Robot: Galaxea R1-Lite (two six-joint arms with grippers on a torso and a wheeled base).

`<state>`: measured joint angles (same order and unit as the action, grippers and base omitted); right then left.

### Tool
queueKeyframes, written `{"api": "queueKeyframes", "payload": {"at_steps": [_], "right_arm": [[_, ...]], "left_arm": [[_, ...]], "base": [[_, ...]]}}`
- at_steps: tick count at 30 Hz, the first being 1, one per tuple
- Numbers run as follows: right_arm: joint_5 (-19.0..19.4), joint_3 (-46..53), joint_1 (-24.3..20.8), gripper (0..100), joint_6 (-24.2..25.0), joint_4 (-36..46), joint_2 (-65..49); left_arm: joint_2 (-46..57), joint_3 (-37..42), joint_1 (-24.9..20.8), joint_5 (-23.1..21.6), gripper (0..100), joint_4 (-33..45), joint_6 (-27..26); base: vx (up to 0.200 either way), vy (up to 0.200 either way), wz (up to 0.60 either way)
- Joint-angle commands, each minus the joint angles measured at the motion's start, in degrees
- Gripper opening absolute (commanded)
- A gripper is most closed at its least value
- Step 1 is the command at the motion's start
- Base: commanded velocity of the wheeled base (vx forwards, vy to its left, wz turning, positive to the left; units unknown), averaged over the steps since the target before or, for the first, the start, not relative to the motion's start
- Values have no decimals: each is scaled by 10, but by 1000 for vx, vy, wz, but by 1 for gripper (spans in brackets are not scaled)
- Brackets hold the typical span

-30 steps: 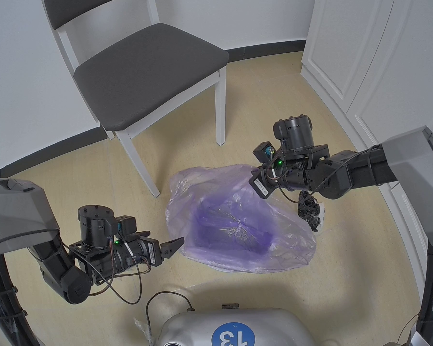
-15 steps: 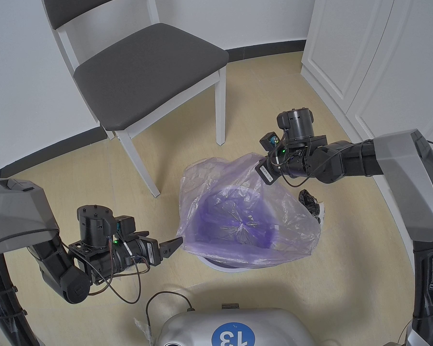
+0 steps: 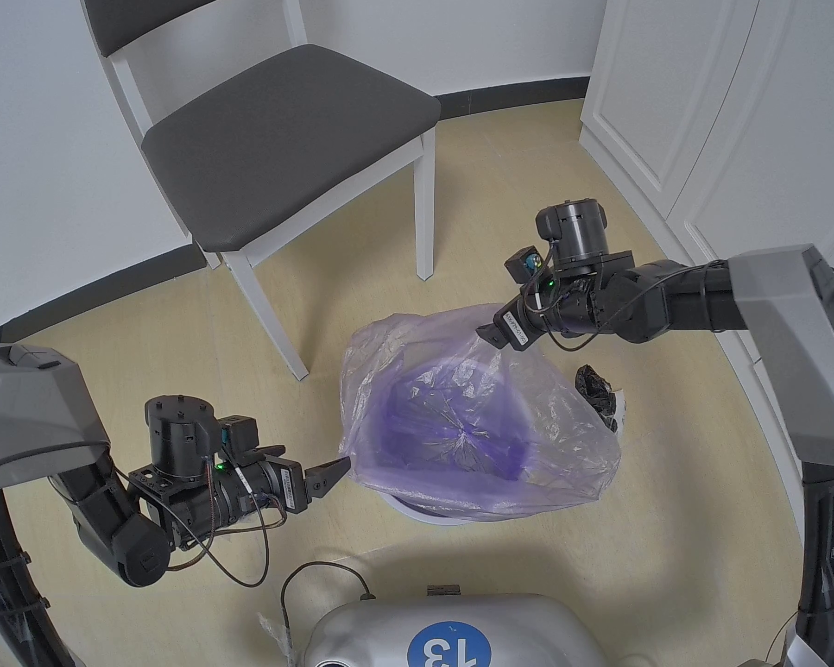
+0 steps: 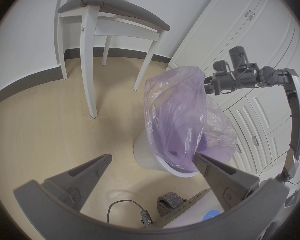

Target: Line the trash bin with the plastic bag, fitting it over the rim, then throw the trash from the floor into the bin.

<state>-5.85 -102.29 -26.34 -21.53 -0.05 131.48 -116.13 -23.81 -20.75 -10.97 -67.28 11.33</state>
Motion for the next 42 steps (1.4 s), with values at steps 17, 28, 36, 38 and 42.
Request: {"api": "queueKeyframes", "payload": {"at_steps": [17,28,36,38,42], "right_arm": [[8,441,-191,100,-27,-170,-186],[9,427,-205,100,-28,-171,-109],[9,413,-202,100,-29,-181,-74],[9,414,-202,0,-29,-182,-74],[9,417,-202,0,-28,-183,-80]], "left_arm": [[26,-4,7,1,100,6,-3],[27,-5,14,1,100,6,-14],[27,-3,13,1,100,4,-14],[27,-3,13,1,100,4,-14],[32,-1,12,1,100,3,-14]], "base": [[0,0,0],[0,0,0],[0,0,0],[0,0,0],[0,0,0]]}}
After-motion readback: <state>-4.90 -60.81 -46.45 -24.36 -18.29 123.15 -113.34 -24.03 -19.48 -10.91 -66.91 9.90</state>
